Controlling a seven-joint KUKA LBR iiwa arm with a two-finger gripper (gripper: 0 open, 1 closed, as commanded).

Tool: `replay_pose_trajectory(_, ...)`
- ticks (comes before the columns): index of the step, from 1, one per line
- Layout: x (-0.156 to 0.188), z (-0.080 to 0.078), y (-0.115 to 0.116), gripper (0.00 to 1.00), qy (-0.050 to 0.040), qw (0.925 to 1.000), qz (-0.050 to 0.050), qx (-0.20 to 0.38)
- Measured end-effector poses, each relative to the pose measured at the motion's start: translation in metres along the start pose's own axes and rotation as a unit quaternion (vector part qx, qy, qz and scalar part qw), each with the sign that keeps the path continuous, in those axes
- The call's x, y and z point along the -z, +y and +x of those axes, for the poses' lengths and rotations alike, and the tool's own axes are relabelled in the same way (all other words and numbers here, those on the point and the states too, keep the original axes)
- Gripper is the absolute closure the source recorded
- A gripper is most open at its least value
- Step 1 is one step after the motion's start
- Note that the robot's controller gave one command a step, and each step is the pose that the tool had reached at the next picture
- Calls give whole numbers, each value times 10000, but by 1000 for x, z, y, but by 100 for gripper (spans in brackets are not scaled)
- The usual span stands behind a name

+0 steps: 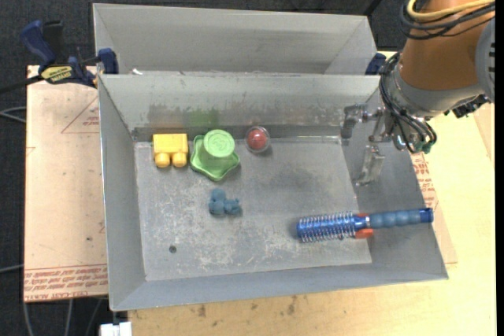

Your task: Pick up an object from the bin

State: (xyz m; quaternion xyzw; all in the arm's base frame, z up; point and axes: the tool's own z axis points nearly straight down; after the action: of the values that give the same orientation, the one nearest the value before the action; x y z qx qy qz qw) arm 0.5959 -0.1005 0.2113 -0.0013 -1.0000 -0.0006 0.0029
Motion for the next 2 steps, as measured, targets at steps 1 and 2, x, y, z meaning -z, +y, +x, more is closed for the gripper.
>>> replay_pose_trajectory(1, -106, 59, 6, 0, -118, 9980, 10, 616)
replay_pose_trajectory(2, -112, 54, 44, 0, -45, 9934, 0, 1145)
